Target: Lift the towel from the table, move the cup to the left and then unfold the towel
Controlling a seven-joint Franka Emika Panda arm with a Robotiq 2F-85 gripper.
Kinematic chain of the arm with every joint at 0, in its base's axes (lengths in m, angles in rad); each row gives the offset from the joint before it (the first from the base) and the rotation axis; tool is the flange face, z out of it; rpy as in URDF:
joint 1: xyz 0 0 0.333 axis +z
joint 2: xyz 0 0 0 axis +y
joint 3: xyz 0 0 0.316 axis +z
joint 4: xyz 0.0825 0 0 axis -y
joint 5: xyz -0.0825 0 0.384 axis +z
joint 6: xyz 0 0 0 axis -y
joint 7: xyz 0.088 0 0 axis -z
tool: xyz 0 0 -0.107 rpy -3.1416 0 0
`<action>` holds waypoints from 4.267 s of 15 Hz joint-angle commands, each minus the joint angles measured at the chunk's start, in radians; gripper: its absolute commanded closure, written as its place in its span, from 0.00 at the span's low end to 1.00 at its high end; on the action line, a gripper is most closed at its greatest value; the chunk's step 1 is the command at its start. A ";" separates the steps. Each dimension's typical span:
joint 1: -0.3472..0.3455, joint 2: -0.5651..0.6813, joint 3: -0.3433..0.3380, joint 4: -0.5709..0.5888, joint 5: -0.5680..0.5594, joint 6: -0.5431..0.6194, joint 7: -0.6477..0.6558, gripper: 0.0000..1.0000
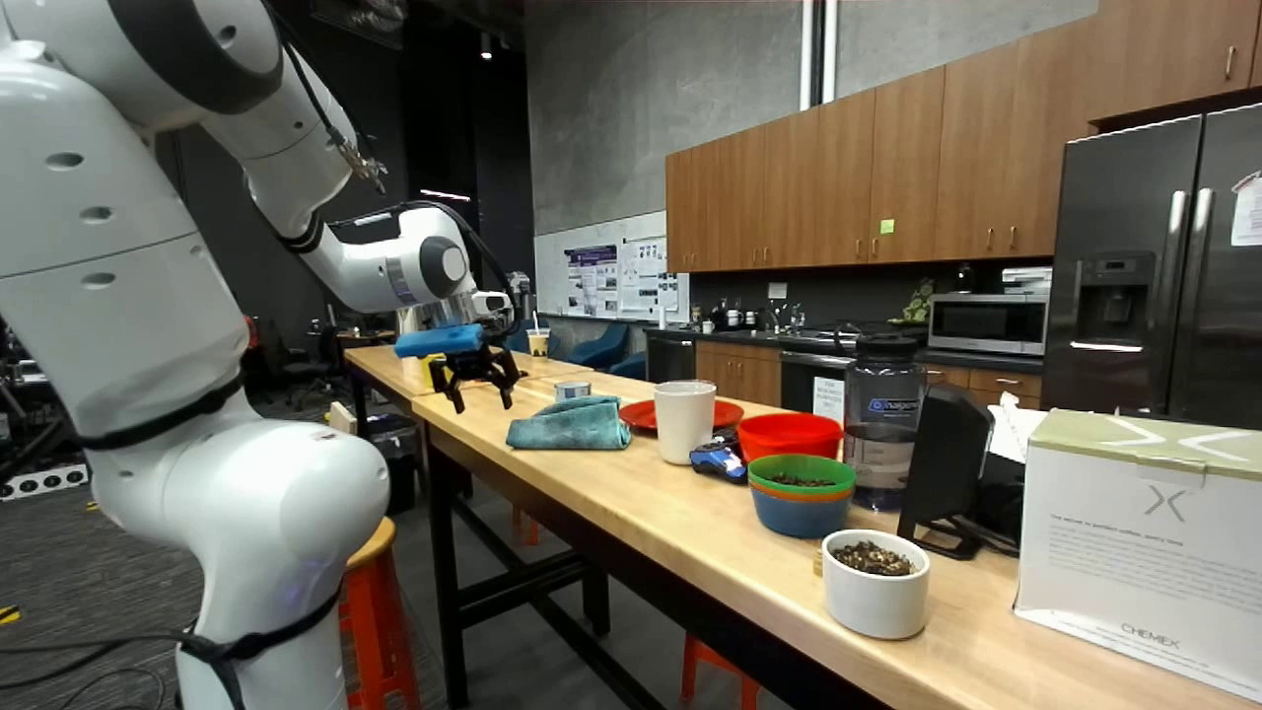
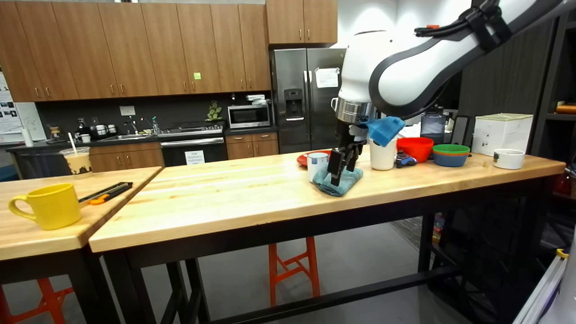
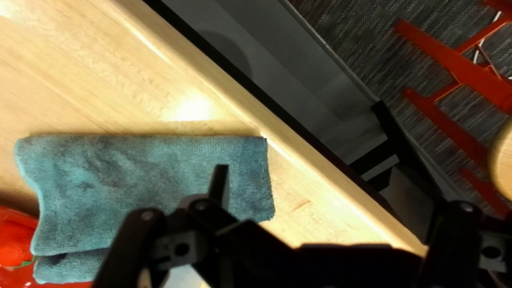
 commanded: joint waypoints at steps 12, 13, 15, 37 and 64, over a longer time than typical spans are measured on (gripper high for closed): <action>-0.021 0.102 0.001 0.007 -0.180 0.186 -0.021 0.00; -0.025 0.104 -0.001 0.008 -0.197 0.191 -0.022 0.00; -0.035 0.106 -0.002 0.011 -0.231 0.198 -0.020 0.00; -0.047 0.131 0.022 -0.029 -0.320 0.271 0.019 0.00; -0.097 0.161 0.024 -0.011 -0.486 0.344 0.058 0.32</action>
